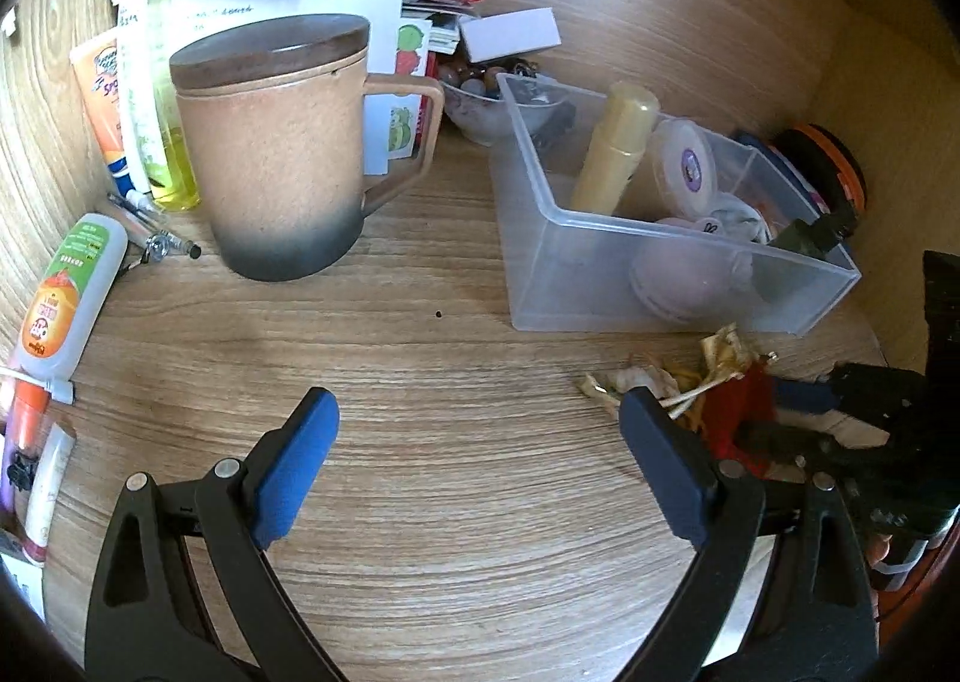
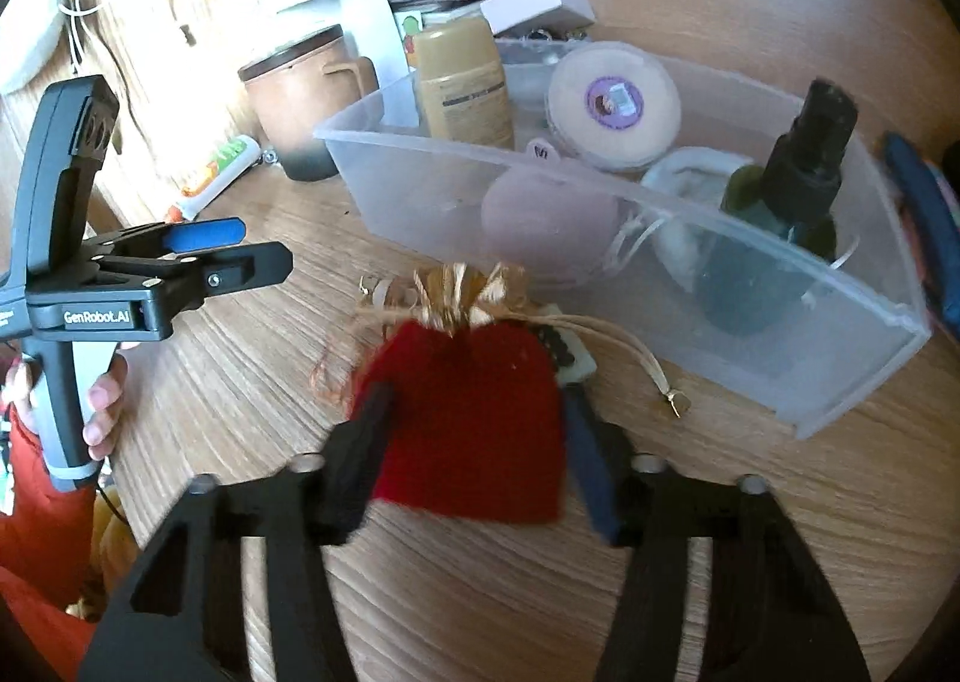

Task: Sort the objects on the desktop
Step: 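Grasp the red velvet drawstring pouch with the right tool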

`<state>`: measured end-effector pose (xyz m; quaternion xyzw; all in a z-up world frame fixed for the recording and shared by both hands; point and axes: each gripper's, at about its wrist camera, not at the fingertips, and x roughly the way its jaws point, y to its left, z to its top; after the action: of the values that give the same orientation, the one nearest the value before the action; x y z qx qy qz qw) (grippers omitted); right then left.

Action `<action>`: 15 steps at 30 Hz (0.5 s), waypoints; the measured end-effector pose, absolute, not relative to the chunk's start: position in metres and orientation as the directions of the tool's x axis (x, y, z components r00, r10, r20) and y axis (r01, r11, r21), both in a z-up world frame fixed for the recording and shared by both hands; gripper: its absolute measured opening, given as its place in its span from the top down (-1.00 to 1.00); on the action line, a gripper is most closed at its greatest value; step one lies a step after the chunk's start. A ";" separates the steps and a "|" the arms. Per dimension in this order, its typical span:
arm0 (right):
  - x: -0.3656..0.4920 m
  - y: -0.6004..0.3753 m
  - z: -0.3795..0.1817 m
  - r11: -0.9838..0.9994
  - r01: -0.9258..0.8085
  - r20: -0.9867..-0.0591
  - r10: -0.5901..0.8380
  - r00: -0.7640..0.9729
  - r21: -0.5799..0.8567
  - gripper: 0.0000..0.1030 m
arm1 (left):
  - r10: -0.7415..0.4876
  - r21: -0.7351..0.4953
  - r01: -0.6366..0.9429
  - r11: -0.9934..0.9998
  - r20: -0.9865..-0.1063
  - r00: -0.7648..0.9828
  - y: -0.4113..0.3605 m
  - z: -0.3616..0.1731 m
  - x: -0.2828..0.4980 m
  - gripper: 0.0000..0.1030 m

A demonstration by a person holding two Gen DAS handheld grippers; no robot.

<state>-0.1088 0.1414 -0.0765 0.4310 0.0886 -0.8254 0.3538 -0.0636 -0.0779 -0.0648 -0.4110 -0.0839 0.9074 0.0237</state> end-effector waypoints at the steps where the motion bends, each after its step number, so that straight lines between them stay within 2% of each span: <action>1: -0.110 0.142 -0.079 -0.733 0.658 -0.776 -0.512 -0.368 0.172 0.44 | 0.110 -0.167 0.024 -0.986 -0.742 -0.662 -0.077 -0.065 -0.064 -0.85; 2: -0.110 0.141 -0.080 -0.732 0.657 -0.779 -0.513 -0.361 0.177 0.56 | 0.106 -0.161 0.023 -0.987 -0.743 -0.661 -0.076 -0.065 -0.064 -0.85; 6: -0.108 0.144 -0.082 -0.731 0.656 -0.764 -0.528 -0.370 0.188 0.77 | 0.107 -0.151 0.012 -0.988 -0.748 -0.655 -0.073 -0.067 -0.067 -0.85; 15: -0.091 0.168 -0.064 -0.753 0.640 -0.723 -0.526 -0.447 0.153 0.84 | 0.099 -0.117 -0.015 -0.993 -0.758 -0.645 -0.058 -0.064 -0.072 -0.85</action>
<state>-0.0914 0.1683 -0.0642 0.3978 0.0714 -0.8475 0.3440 -0.0717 -0.0580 -0.0637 -0.4201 -0.0502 0.9056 0.0317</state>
